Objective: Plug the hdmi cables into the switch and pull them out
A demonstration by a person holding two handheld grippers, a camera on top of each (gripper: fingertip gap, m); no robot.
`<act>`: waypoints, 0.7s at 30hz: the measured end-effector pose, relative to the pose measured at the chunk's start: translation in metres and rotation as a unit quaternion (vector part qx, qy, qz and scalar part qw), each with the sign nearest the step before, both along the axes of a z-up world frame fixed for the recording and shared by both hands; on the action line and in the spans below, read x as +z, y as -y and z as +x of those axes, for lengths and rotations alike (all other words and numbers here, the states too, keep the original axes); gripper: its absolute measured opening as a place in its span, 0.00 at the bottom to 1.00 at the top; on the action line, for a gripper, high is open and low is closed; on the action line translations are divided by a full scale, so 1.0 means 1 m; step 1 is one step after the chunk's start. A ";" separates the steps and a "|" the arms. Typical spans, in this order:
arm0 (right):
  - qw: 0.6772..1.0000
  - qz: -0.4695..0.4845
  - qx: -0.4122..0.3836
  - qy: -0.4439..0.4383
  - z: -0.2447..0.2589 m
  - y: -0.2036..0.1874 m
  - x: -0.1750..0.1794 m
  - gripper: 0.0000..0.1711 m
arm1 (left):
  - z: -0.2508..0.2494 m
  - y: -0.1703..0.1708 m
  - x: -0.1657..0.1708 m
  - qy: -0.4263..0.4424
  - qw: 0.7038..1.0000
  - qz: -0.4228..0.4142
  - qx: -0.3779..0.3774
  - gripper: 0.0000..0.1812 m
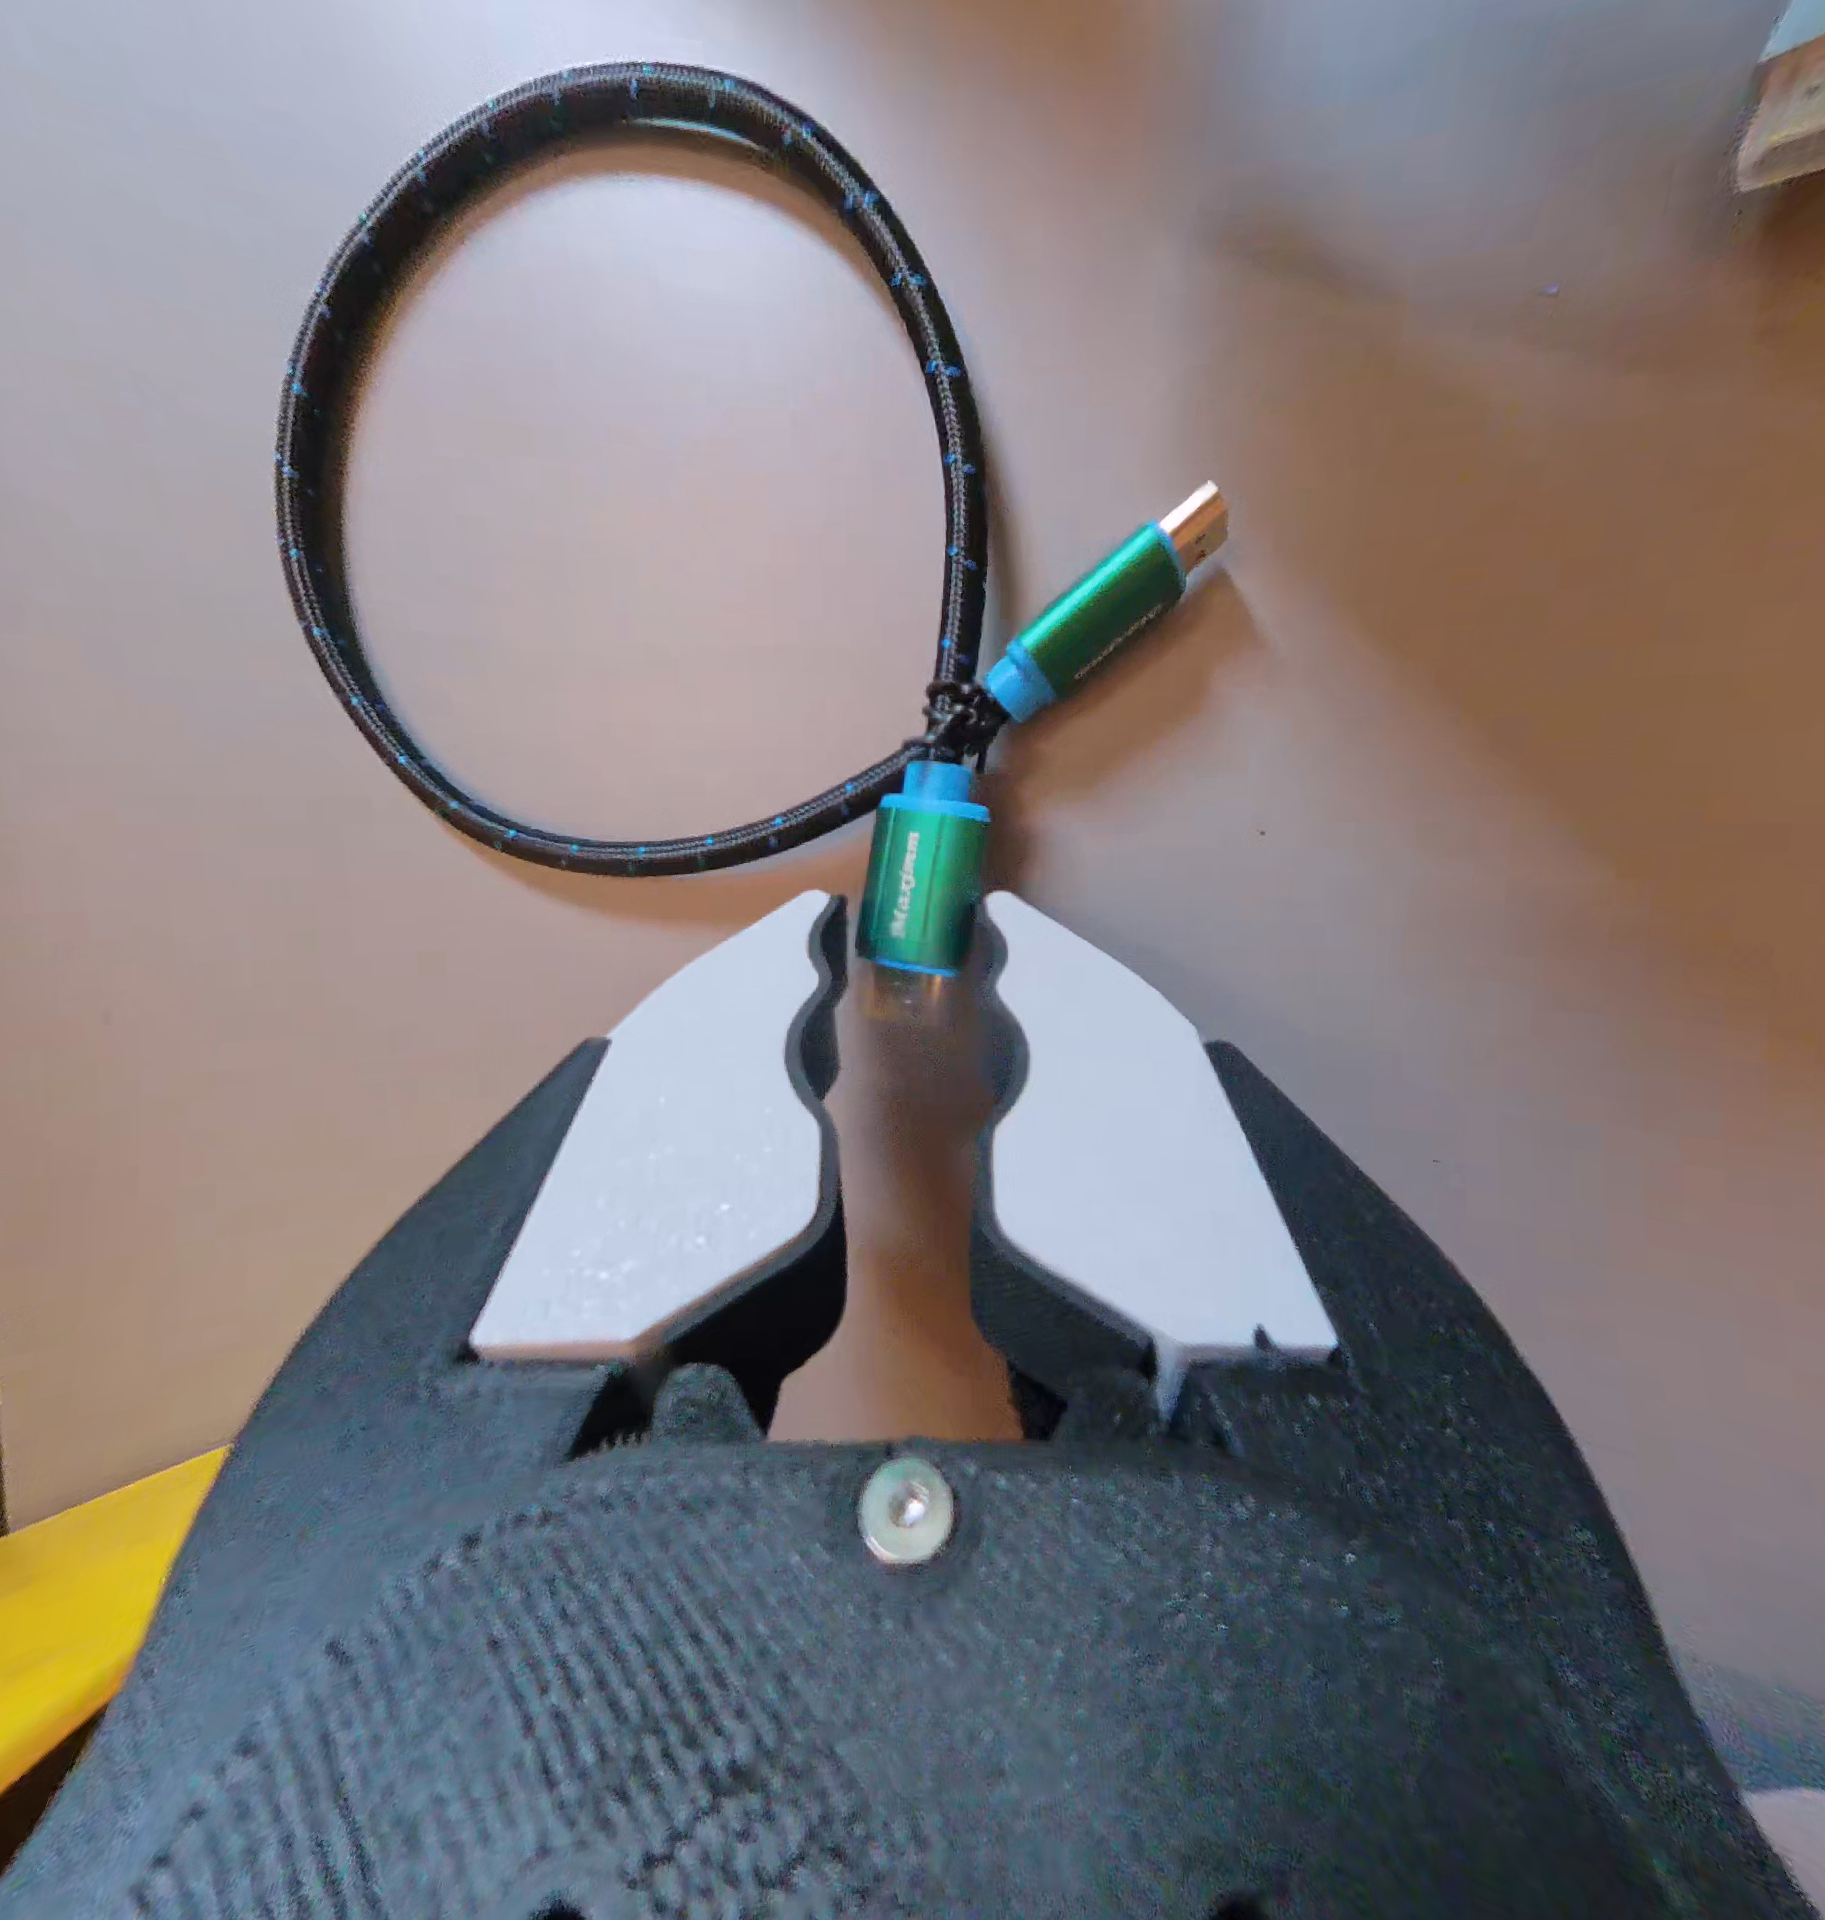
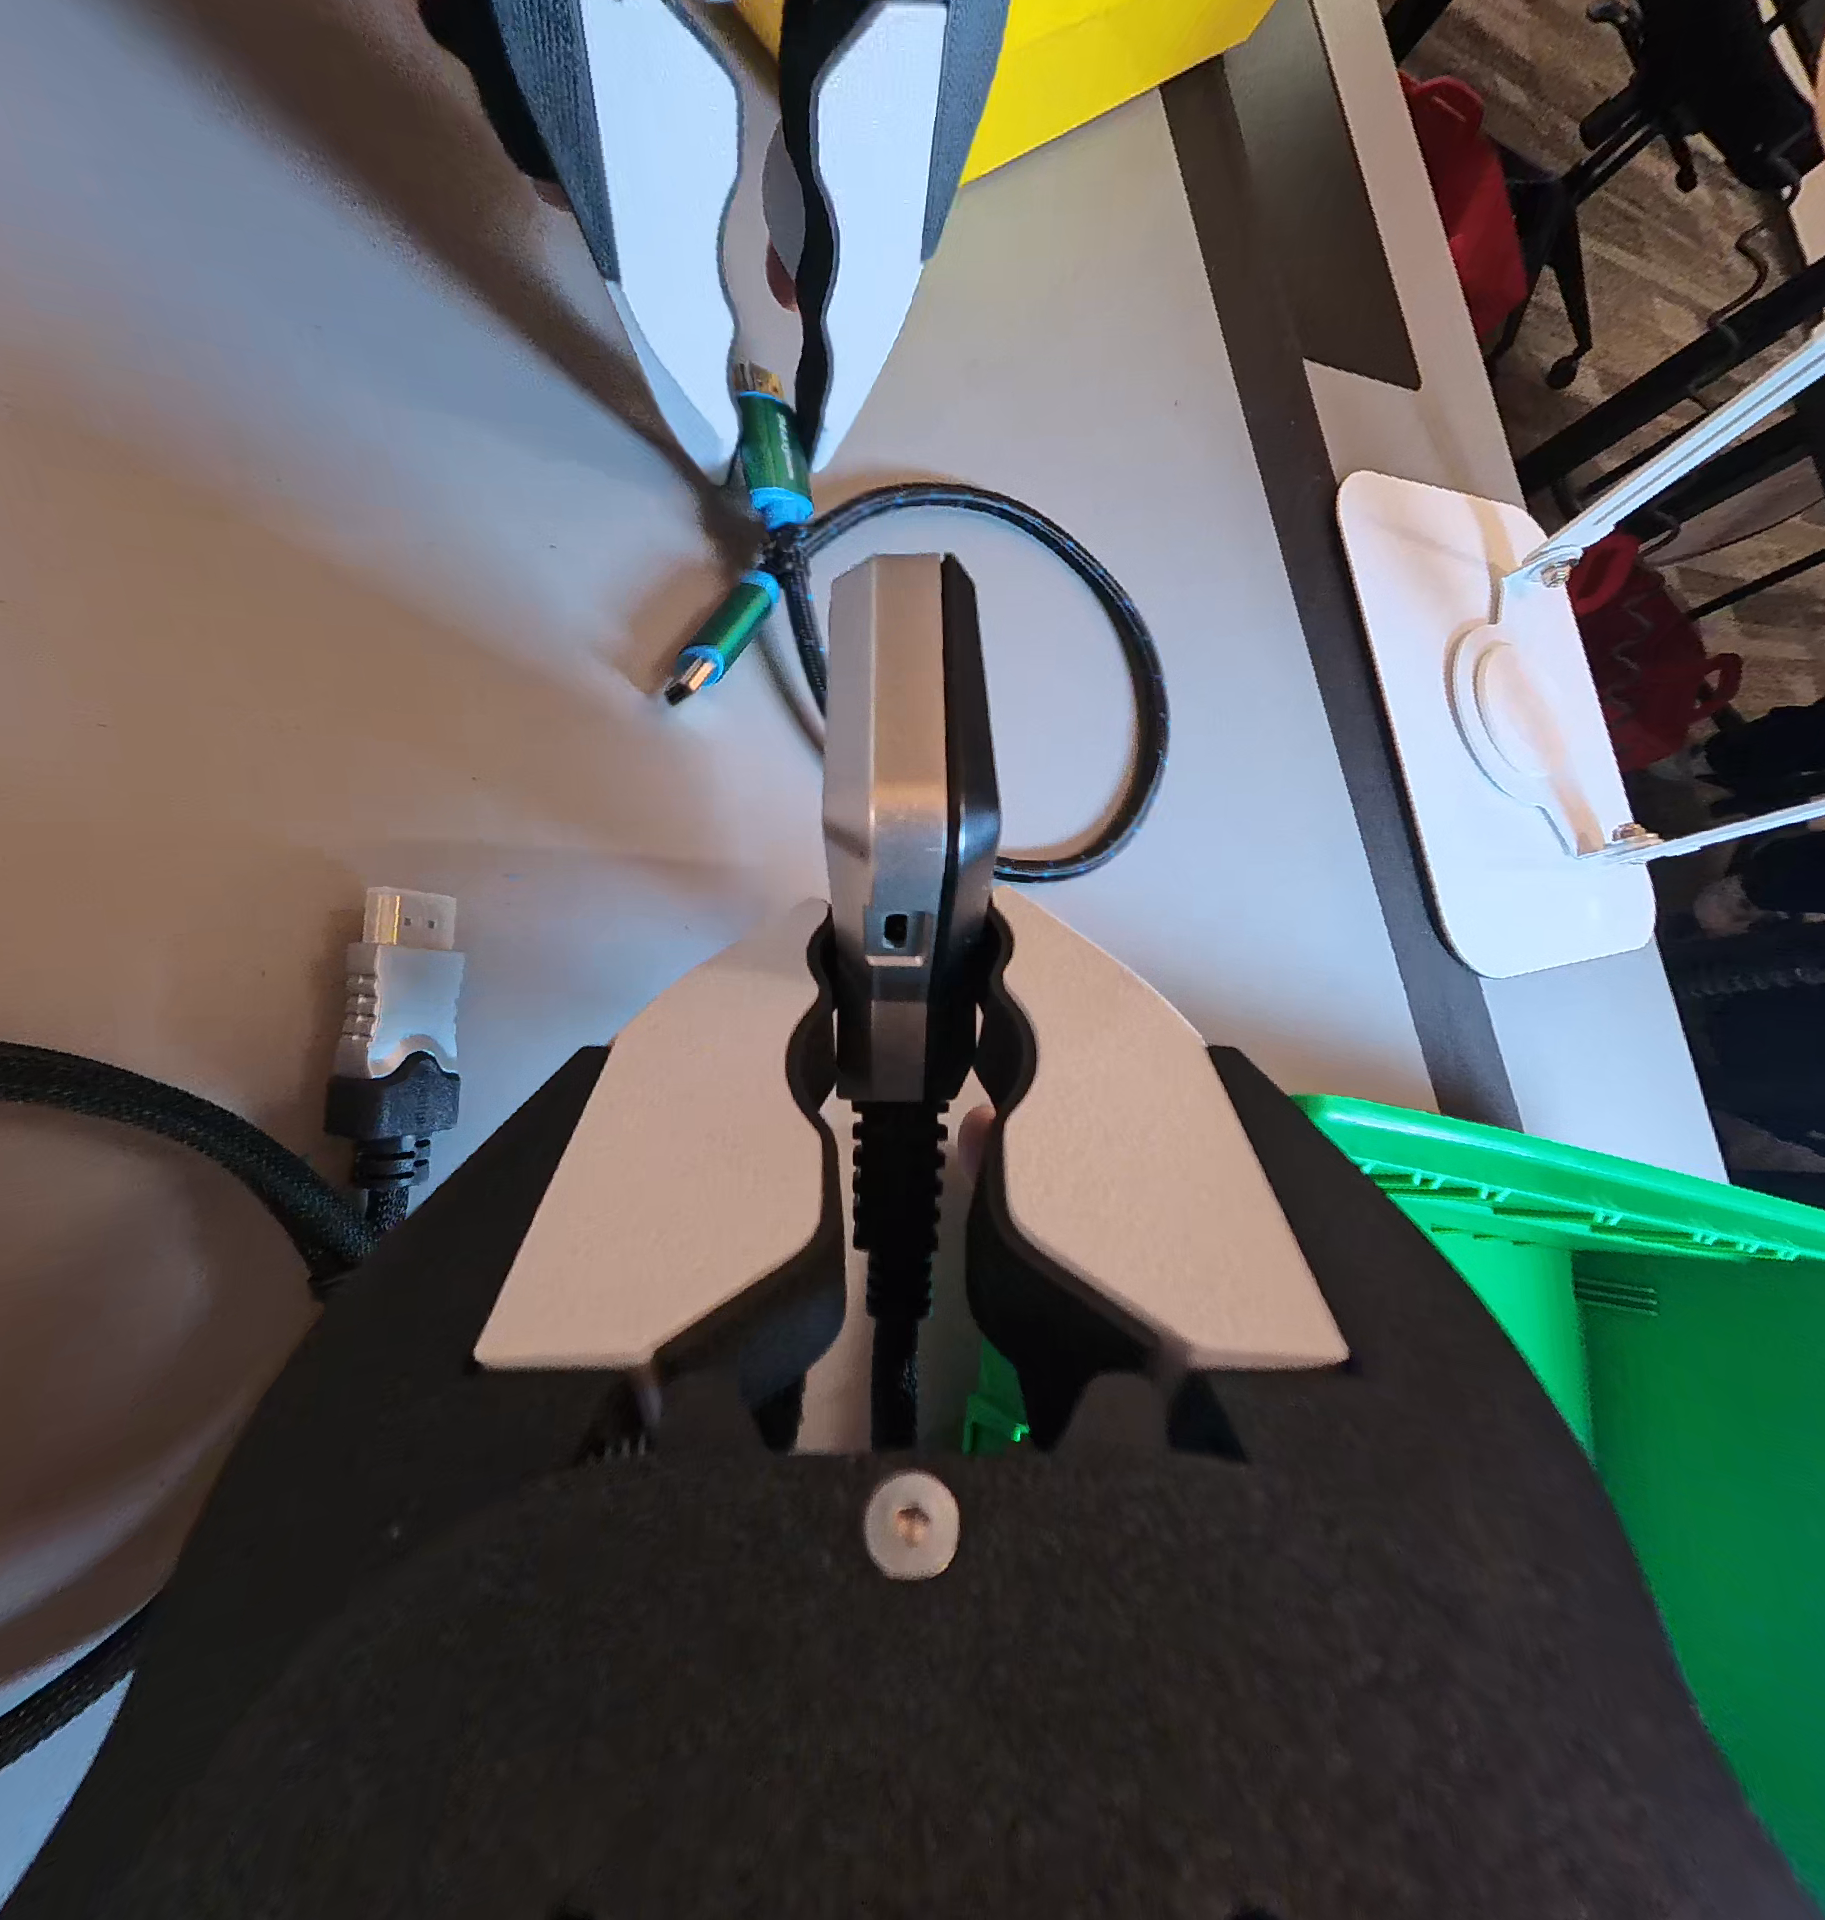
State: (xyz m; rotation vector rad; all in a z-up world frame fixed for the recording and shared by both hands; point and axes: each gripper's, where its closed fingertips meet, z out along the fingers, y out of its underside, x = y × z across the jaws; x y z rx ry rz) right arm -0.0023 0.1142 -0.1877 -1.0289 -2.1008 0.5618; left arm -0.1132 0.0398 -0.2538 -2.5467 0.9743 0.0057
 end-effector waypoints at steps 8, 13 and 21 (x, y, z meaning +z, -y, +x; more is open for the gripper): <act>1.000 0.001 0.001 -0.003 -0.001 0.001 0.000 0.13 | -0.009 -0.014 0.033 -0.003 0.996 0.087 0.001 0.12; 1.000 -0.004 0.005 -0.012 -0.002 0.004 0.004 0.13 | -0.003 -0.025 0.063 0.024 0.986 0.166 -0.011 0.11; 0.999 -0.027 0.002 -0.038 -0.003 0.003 0.013 0.13 | 0.021 -0.018 0.084 0.054 0.975 0.203 -0.078 0.08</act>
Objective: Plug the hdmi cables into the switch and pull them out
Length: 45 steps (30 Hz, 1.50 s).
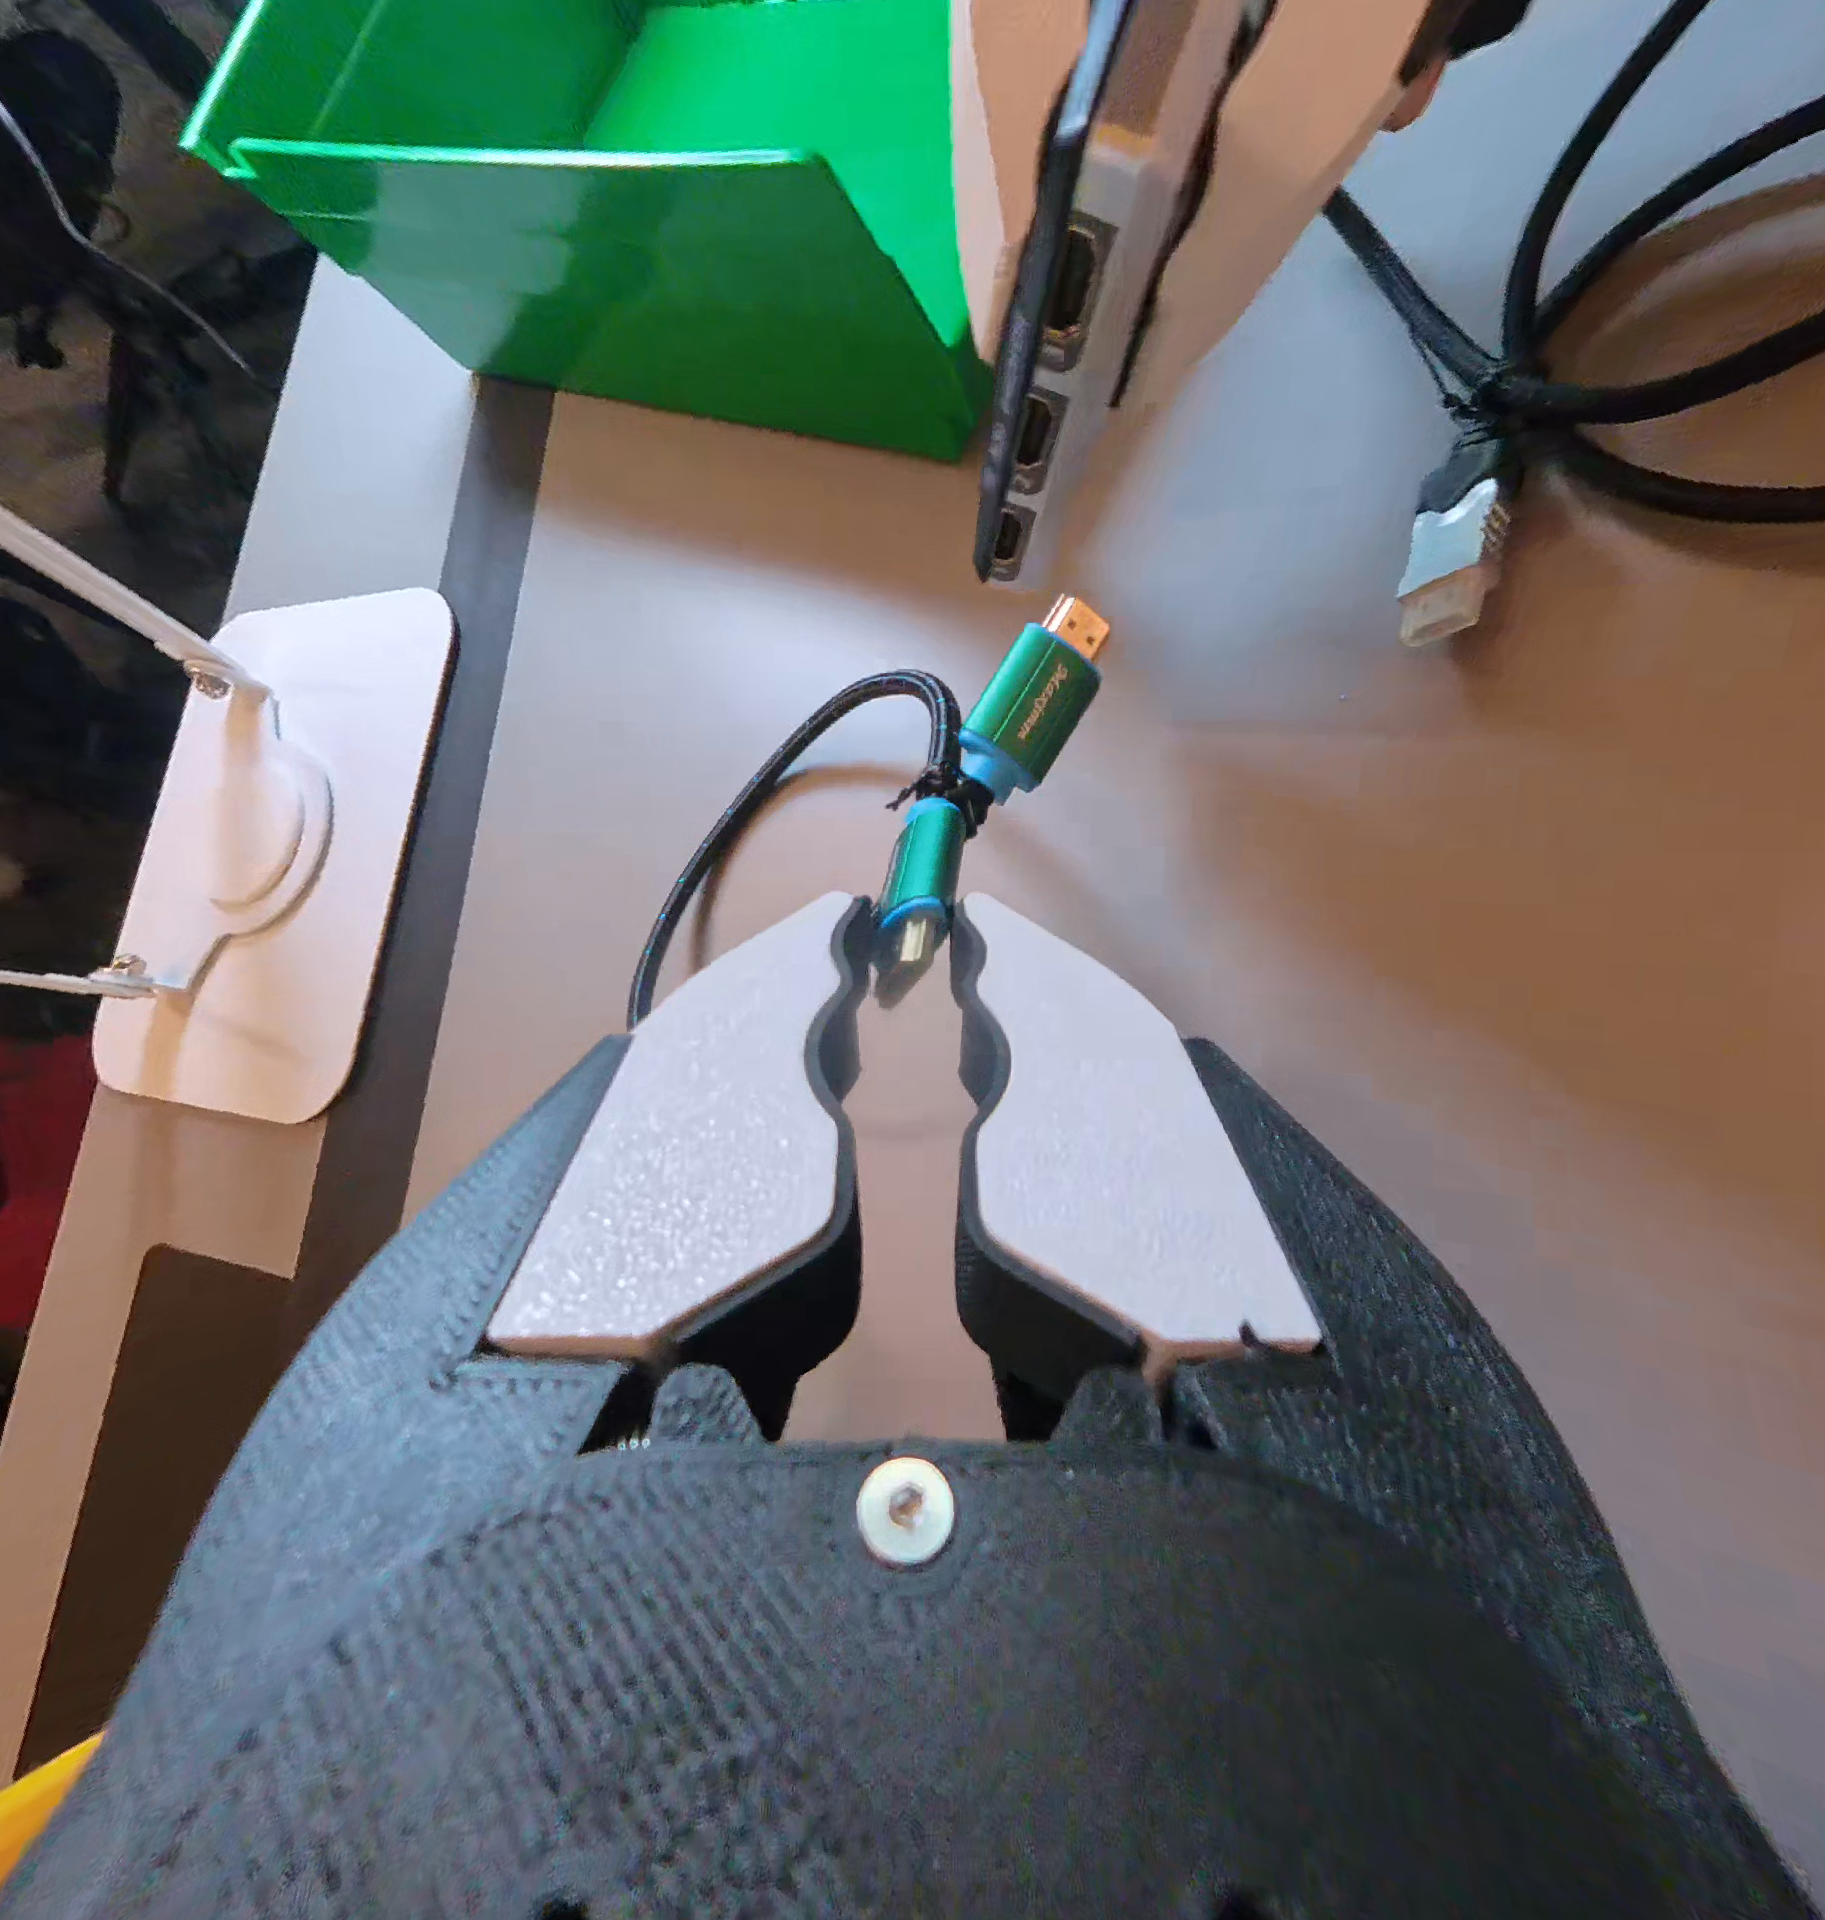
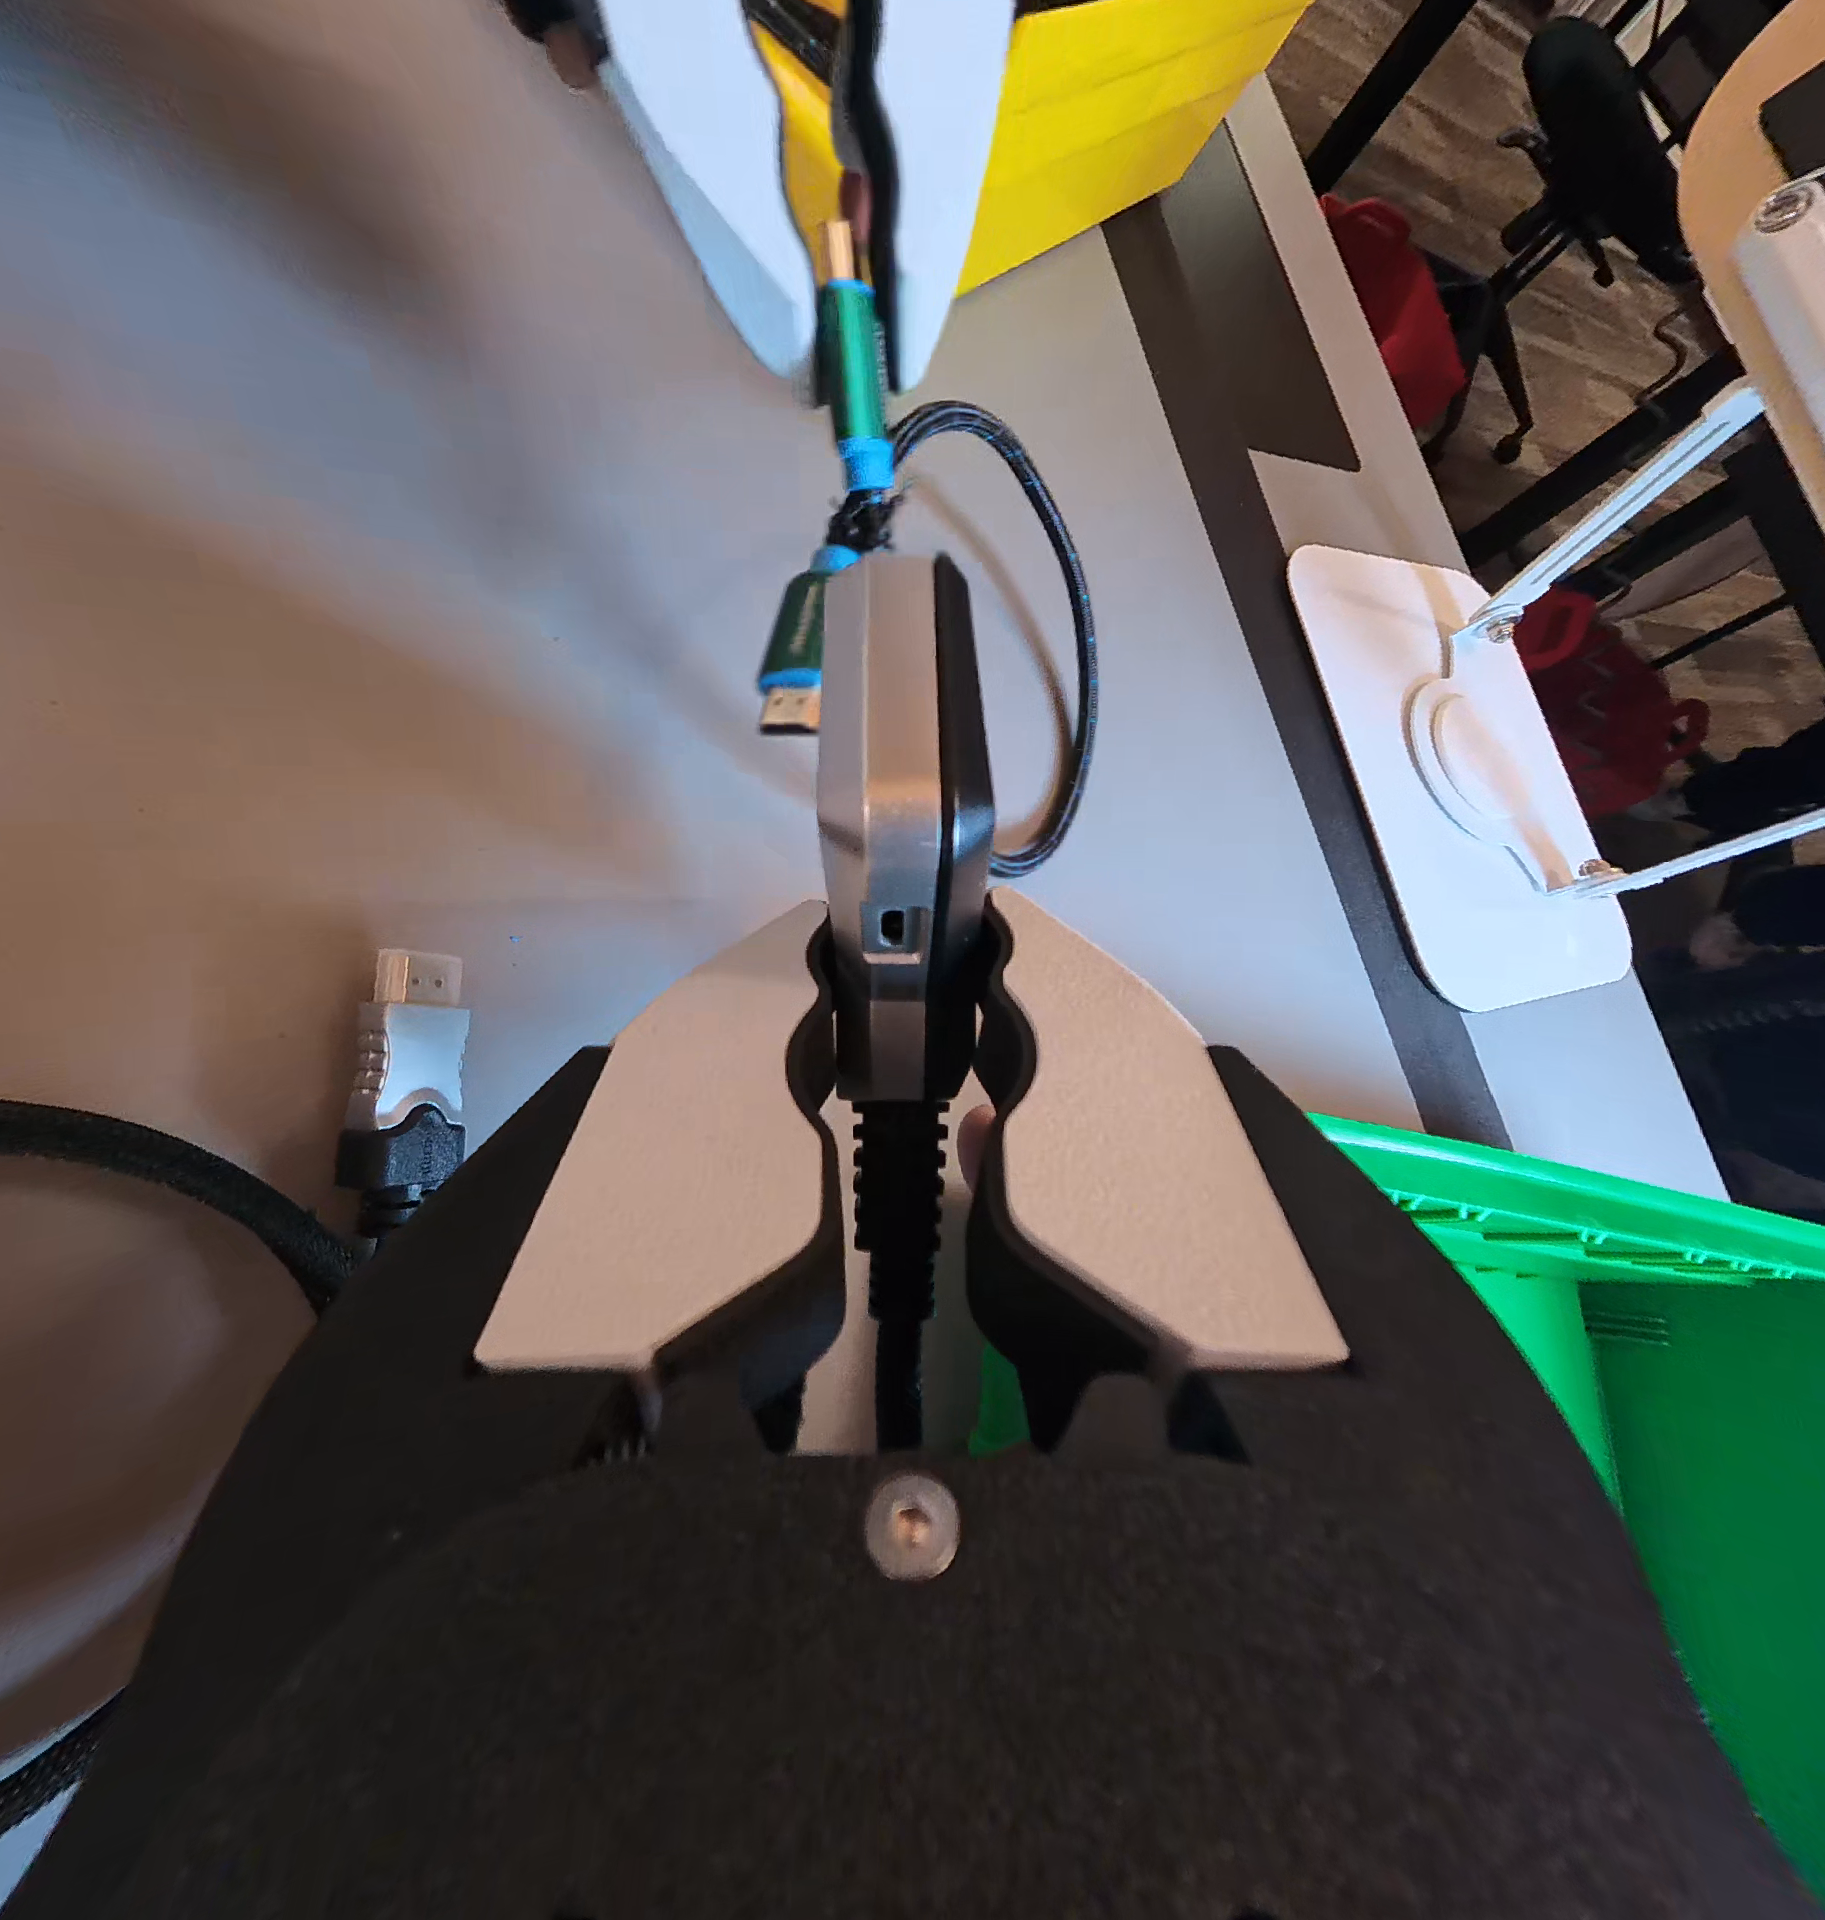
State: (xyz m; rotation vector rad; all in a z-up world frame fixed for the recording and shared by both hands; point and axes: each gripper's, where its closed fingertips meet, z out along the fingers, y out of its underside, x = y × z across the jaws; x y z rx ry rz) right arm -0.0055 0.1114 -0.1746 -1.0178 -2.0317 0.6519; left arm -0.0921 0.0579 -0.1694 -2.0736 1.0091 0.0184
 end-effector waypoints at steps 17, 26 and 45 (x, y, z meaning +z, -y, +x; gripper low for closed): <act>1.000 0.005 -0.009 0.005 -0.001 -0.003 -0.005 0.13 | -0.048 -0.003 -0.025 0.186 0.958 -0.114 0.185 0.17; 1.000 0.003 -0.015 -0.001 -0.001 -0.007 -0.002 0.13 | -0.075 -0.044 -0.068 0.081 0.937 -0.084 0.330 0.23; 0.999 -0.018 -0.018 -0.023 0.002 -0.011 0.011 0.13 | -0.063 -0.053 -0.018 0.075 0.966 0.035 0.247 0.04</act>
